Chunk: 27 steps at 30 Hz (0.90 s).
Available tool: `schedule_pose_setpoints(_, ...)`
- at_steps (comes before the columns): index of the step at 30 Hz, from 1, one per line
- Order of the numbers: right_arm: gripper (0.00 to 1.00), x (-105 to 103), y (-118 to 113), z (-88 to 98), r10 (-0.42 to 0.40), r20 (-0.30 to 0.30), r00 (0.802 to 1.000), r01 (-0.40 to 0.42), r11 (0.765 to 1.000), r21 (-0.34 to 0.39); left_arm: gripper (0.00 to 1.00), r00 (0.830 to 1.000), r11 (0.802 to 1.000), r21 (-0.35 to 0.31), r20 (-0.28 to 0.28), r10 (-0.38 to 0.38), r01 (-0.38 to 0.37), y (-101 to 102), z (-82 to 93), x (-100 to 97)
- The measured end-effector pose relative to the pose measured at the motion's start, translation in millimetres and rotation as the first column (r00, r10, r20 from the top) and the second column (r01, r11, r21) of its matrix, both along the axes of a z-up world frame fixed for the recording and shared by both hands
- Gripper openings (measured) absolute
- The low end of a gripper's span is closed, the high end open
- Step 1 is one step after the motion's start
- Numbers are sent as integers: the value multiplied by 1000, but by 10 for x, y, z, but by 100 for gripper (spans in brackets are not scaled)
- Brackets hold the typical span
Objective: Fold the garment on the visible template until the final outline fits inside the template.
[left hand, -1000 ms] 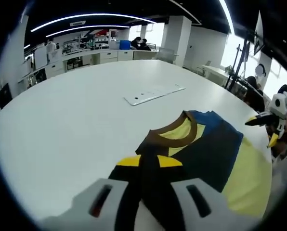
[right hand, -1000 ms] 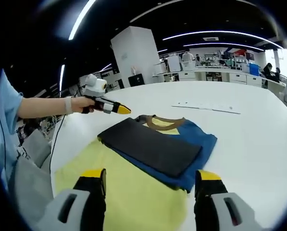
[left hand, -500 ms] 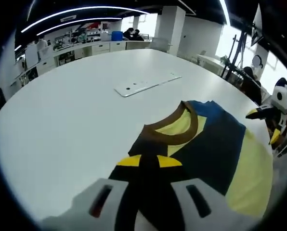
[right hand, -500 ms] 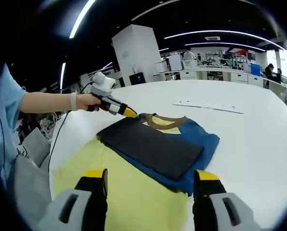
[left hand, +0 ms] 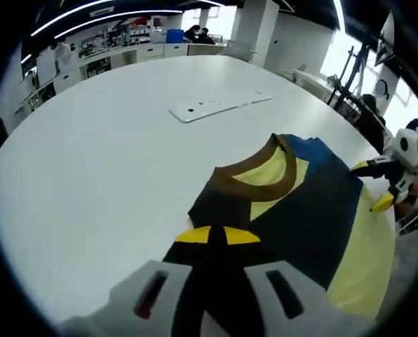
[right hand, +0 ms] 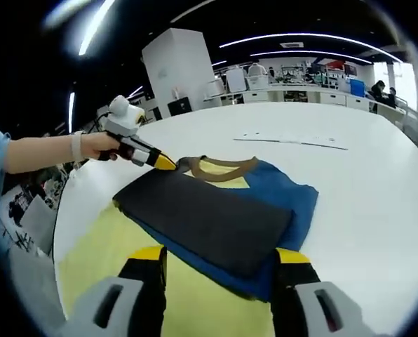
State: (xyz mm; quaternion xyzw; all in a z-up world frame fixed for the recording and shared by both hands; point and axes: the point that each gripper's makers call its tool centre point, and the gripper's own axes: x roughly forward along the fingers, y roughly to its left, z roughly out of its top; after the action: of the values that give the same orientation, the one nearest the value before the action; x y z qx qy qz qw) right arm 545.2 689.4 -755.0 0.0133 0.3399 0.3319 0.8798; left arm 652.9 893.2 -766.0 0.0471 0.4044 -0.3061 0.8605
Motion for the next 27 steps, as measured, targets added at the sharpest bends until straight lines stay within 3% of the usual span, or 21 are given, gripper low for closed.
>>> schedule_pose_setpoints(4, 52, 41, -2, -26, -43, -35, 998, 44, 999, 14, 0, 1000, 1000, -15, -8, 19, -19, 25, 39, 8)
schedule_pose_setpoints(12, 30, 133, -66, -65, -102, -44, 994, 102, 995, 6, 0, 998, 997, -44, -1, 65, -65, 209, 176, 30)
schedule_pose_setpoints(17, 1, 148, -144, -107, -121, -66, 991, 120, 993, -14, 0, 995, 994, -43, -4, 99, -99, 362, 181, 56)
schedule_pose_setpoints(19, 0, 113, -120, -76, -115, -81, 990, 115, 993, 3, 0, 993, 993, -40, -6, 115, -115, 422, 181, 64)
schedule_pose_setpoints(27, 0, 57, -161, -18, -86, -37, 996, 84, 995, -44, 0, 992, 992, -28, -5, 127, -127, 516, 142, 94)
